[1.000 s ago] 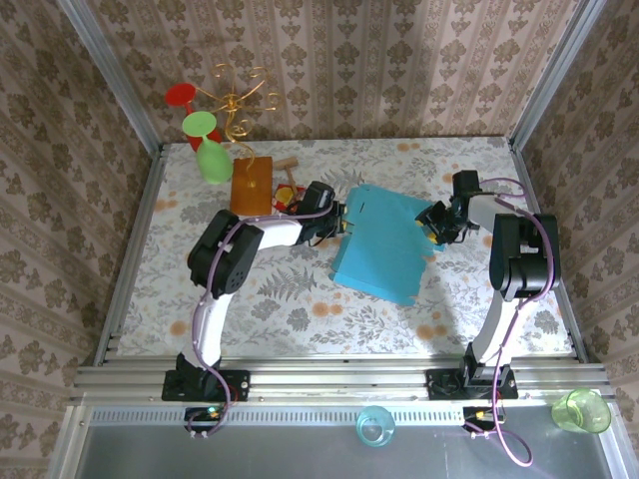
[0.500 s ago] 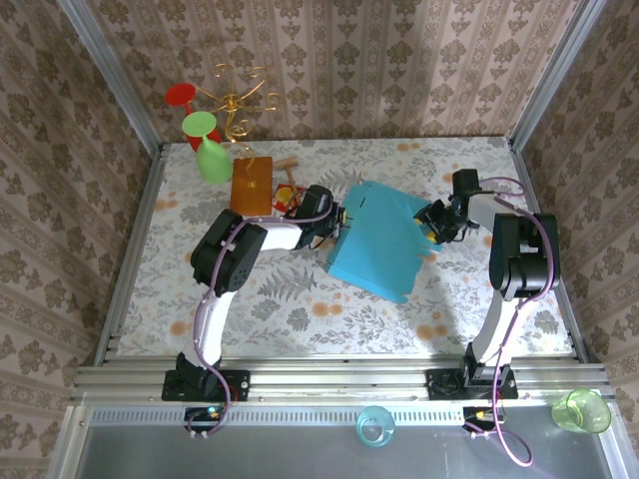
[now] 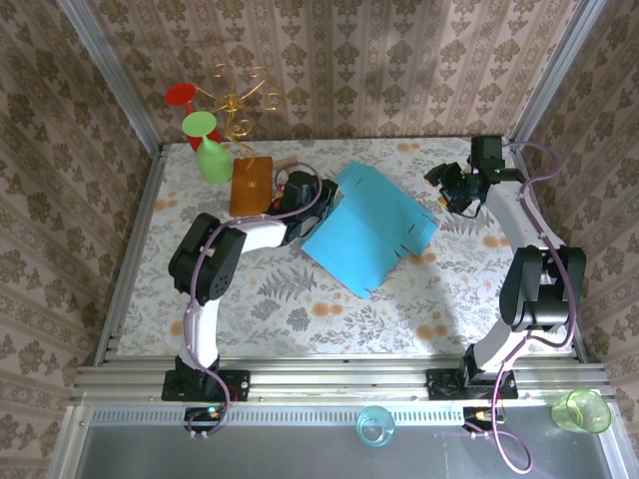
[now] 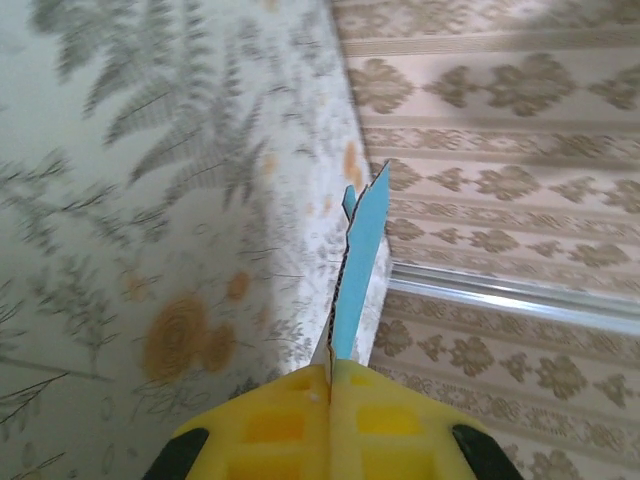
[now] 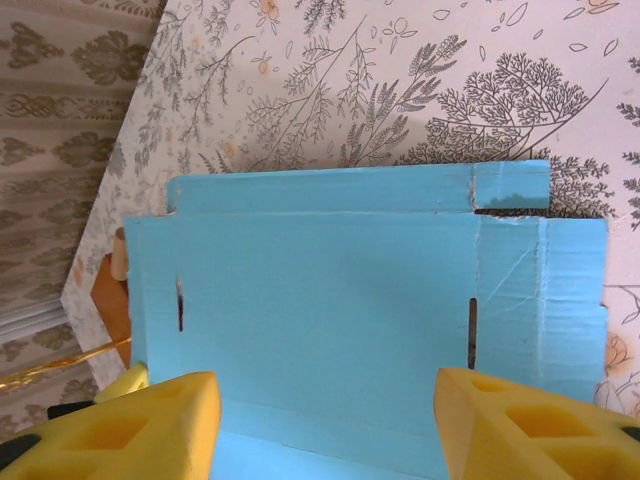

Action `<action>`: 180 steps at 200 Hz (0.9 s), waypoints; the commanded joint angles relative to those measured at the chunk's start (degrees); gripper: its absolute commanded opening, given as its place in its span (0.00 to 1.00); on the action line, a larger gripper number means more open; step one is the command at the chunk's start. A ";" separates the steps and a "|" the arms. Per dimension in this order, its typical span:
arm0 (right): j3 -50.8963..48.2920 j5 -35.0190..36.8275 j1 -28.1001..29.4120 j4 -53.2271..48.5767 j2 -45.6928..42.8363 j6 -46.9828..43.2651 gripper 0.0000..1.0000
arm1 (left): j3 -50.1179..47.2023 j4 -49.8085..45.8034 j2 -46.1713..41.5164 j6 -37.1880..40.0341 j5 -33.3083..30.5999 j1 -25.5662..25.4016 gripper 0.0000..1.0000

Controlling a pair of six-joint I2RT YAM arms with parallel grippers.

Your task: Fold the paper box

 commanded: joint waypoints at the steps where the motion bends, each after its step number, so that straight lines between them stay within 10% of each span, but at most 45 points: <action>1: 1.95 -0.02 0.81 -4.70 -0.94 3.35 0.59 | -1.04 3.71 -3.53 13.10 5.19 1.09 0.00; 64: 1.54 -5.37 2.01 3.33 -2.25 -12.73 0.60 | 3.65 -1.38 -6.92 25.41 16.51 3.94 0.00; 115: 2.56 -29.19 -3.65 17.14 6.76 -26.75 0.62 | 5.90 -6.23 -8.98 30.61 27.06 5.61 0.00; 140: 5.02 -36.67 -4.08 17.19 12.44 -32.01 0.81 | 5.35 -7.50 -10.15 31.77 30.48 6.75 0.00; 180: 1.30 -36.35 -2.94 19.73 13.31 -42.12 0.71 | 6.09 -9.87 -10.43 32.89 34.22 7.13 0.00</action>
